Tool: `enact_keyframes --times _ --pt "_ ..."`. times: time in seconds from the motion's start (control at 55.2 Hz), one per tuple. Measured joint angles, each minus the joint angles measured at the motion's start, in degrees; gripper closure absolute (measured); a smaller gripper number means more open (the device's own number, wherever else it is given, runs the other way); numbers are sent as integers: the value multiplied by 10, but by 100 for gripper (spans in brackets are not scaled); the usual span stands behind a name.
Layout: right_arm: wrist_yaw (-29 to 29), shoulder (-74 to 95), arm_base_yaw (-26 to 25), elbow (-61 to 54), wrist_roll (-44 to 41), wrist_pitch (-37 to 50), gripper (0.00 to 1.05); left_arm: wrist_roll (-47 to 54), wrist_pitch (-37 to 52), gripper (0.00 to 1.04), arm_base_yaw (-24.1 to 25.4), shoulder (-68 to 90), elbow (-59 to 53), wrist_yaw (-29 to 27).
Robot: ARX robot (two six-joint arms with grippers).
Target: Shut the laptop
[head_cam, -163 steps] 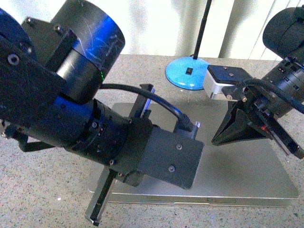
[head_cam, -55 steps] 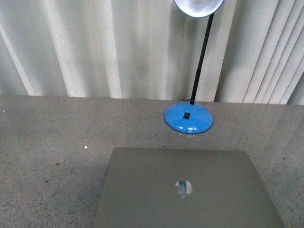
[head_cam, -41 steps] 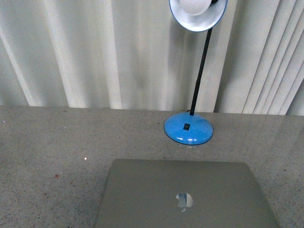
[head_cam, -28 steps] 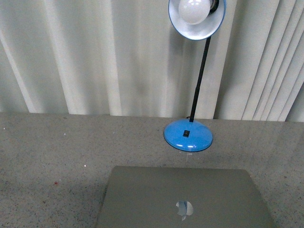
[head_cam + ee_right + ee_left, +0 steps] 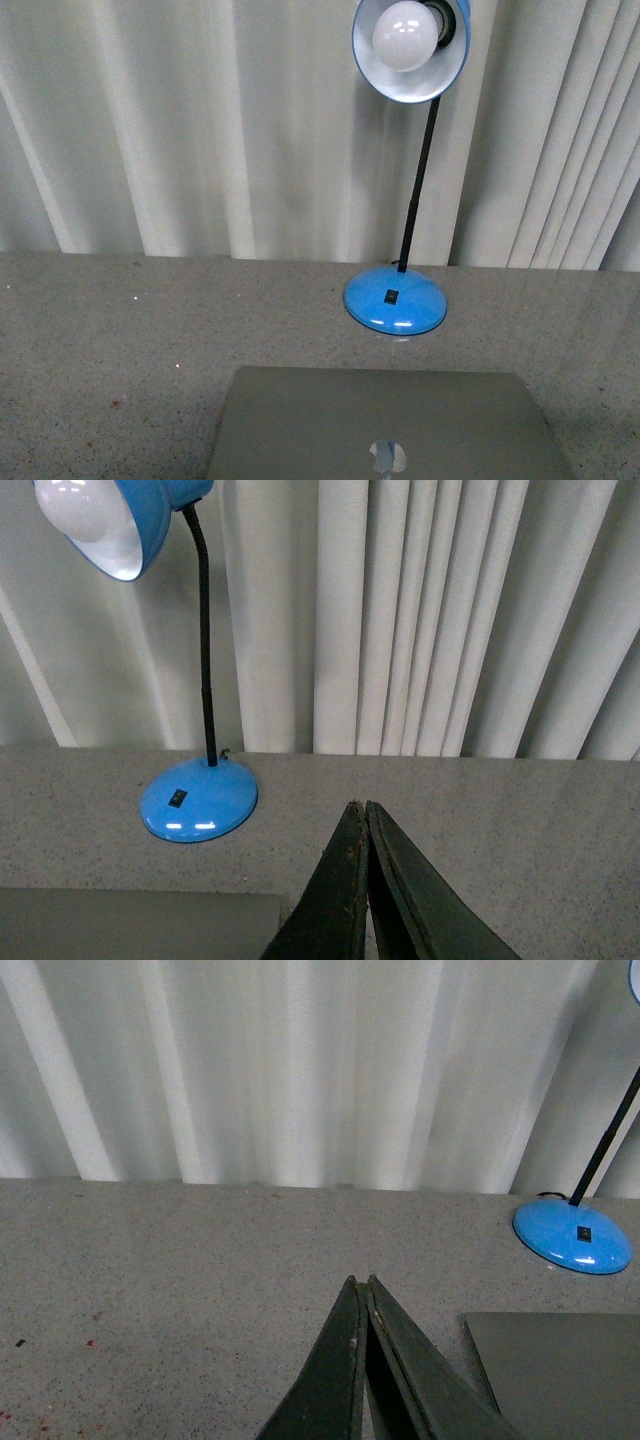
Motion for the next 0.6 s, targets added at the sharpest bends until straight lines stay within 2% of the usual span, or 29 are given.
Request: enact_keyframes --times 0.326,0.598 --pt "-1 -103 0 -44 0 -59 102 -1 -32 101 0 -69 -19 0" --pt "-2 -171 0 -77 0 -90 102 -1 -98 101 0 -136 -19 0"
